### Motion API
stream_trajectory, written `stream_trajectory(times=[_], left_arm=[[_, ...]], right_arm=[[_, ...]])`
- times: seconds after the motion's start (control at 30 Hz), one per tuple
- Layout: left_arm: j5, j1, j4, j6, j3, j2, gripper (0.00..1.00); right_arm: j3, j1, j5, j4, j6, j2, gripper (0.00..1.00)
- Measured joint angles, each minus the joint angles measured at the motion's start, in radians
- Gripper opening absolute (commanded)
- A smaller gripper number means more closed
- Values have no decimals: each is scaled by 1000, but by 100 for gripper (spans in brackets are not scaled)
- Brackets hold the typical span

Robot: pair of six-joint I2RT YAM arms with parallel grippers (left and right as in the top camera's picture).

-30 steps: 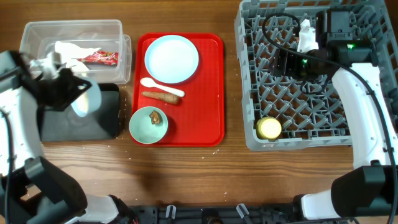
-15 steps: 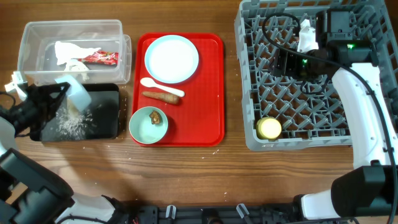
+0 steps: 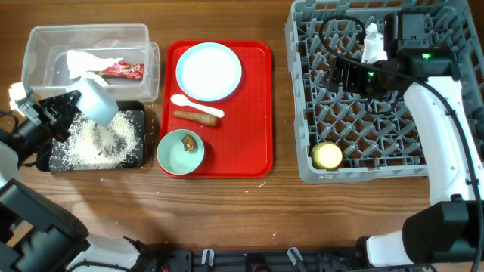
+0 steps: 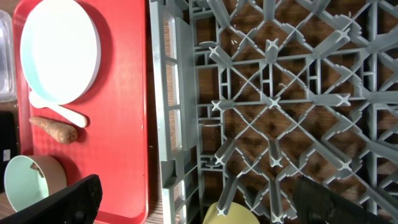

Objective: Sort waste into correct bins and load items into the dishwasher rack
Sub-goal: 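Tip the rice out of the bowl onto the black tray, then return the empty bowl to the red tray with the left gripper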

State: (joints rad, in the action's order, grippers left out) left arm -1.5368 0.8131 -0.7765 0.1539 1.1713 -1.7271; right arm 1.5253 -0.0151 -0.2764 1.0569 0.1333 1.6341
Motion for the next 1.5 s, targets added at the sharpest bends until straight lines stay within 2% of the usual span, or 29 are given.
stream_trajectory(times=[0.57, 0.7, 0.8, 0.93, 1.07, 1.17, 1.33, 1.47, 1.5], left_arm=[[-5, -8, -27, 44, 0, 3, 4], [79, -97, -27, 38, 0, 71, 4], [218, -256, -21, 34, 0, 187, 4], [439, -534, 18, 31, 0, 290, 4], [747, -897, 69, 31, 0, 294, 4], [978, -1150, 87, 32, 0, 255, 4], [1327, -1458, 93, 71, 0, 88, 4], [1447, -1557, 101, 77, 0, -39, 5], [1464, -1571, 106, 77, 0, -60, 11]], right_arm=[[0, 0, 0, 0, 0, 0, 100], [0, 0, 0, 0, 0, 0, 100], [0, 0, 0, 0, 0, 0, 100], [0, 0, 0, -1, 0, 0, 100], [0, 0, 0, 0, 0, 0, 100], [0, 0, 0, 0, 0, 0, 100], [0, 0, 0, 0, 0, 0, 100], [0, 0, 0, 0, 0, 0, 100], [0, 0, 0, 0, 0, 0, 100]])
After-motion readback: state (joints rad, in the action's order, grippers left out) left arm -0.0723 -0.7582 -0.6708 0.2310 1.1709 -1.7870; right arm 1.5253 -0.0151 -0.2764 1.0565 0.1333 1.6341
